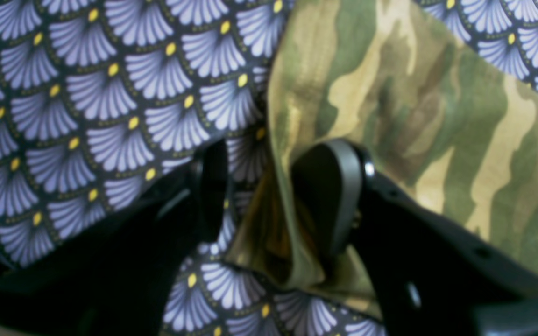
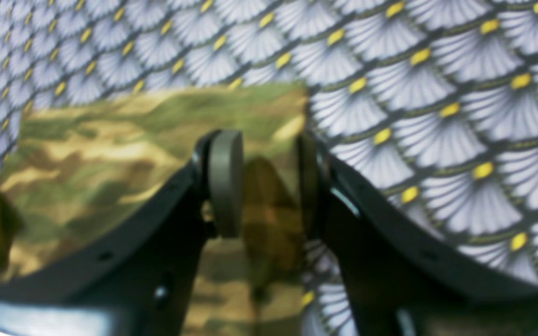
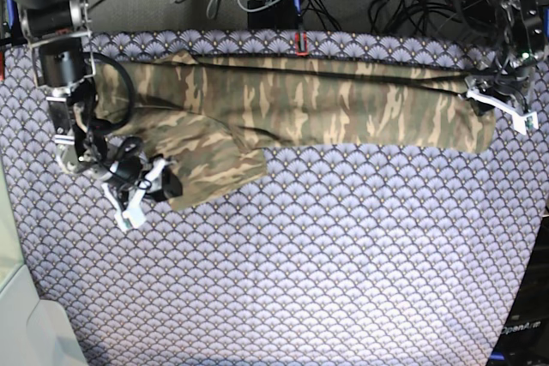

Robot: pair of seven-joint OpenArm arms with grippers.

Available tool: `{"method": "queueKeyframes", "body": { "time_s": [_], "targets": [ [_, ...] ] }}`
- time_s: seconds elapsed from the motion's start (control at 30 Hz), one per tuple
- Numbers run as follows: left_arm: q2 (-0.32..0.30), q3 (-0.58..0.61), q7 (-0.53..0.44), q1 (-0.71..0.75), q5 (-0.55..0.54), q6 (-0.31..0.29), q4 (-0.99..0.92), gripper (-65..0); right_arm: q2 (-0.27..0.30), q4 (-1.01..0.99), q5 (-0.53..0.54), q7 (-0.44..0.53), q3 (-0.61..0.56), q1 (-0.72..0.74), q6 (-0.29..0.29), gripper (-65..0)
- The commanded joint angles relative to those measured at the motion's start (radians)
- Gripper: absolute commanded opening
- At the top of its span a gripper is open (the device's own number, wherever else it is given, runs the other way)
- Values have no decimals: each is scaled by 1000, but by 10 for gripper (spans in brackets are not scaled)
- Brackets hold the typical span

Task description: Fold the T-shirt properly

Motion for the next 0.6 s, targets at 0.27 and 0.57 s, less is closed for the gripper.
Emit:
{"method": "queueKeyframes", "body": {
  "time_s": [0.27,0.57],
  "targets": [
    [-17,-5,-12,-4,-1,-1,12,-354,0,56,-10,-38,-1,-28,1,-650],
    [-17,-5,-12,-4,-1,-1,12,-353,29,263,-4,-41,6,-113,1,-650]
  ]
}}
